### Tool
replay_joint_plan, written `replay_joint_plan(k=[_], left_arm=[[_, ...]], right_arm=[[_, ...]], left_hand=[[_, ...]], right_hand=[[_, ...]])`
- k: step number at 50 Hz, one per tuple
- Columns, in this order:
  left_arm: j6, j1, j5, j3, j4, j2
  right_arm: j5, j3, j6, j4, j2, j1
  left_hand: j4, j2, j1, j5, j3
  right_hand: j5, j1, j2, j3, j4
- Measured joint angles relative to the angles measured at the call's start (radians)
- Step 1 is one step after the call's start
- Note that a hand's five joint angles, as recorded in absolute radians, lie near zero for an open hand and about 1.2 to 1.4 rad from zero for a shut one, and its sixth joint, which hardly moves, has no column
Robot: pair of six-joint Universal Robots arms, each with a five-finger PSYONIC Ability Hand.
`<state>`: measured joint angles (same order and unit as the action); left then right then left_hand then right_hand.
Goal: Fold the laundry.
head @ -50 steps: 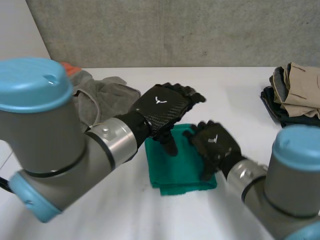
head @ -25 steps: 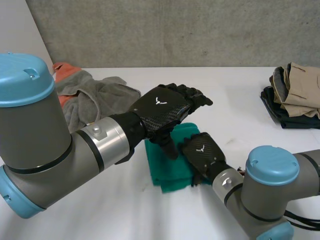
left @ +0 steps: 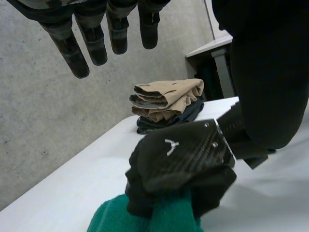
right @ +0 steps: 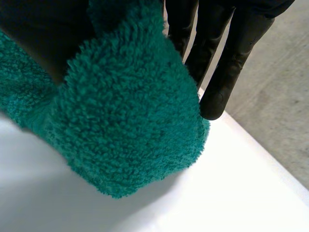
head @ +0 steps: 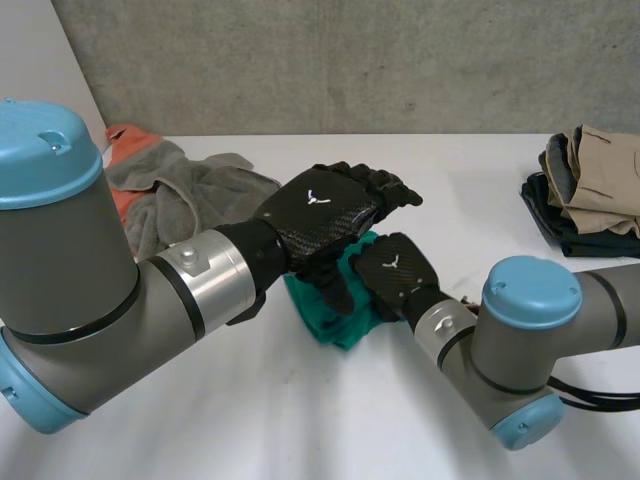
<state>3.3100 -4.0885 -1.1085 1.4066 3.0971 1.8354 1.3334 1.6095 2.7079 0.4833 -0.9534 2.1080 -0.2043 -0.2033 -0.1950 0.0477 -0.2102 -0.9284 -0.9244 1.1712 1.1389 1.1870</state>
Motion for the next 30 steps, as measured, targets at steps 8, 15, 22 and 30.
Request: replay_joint_plan(k=[8,15,22,30], left_arm=[[-0.002,-0.023,-0.016,-0.005,0.001,-0.005],[-0.005,-0.045,-0.057,-0.013,0.003,-0.013],[-0.006,-0.055,-0.074,-0.011,0.003,-0.016],[-0.006,-0.054,-0.073,-0.008,0.003,-0.017]], right_arm=[[-0.056,-0.019,-0.009,0.001,-0.078,-0.127],[-0.178,-0.13,0.001,0.011,-0.113,-0.235],[-0.196,-0.415,0.12,0.033,-0.106,-0.344],[-0.202,-0.664,0.328,0.13,-0.039,-0.521]], left_hand=[[0.0,0.0,0.0,0.0,0.0],[0.0,0.0,0.0,0.0,0.0],[0.0,0.0,0.0,0.0,0.0],[0.0,0.0,0.0,0.0,0.0]], right_hand=[[0.0,0.0,0.0,0.0,0.001],[0.0,0.0,0.0,0.01,0.001],[-0.008,0.0,0.0,0.012,0.005],[-0.018,0.0,0.0,0.019,0.005]])
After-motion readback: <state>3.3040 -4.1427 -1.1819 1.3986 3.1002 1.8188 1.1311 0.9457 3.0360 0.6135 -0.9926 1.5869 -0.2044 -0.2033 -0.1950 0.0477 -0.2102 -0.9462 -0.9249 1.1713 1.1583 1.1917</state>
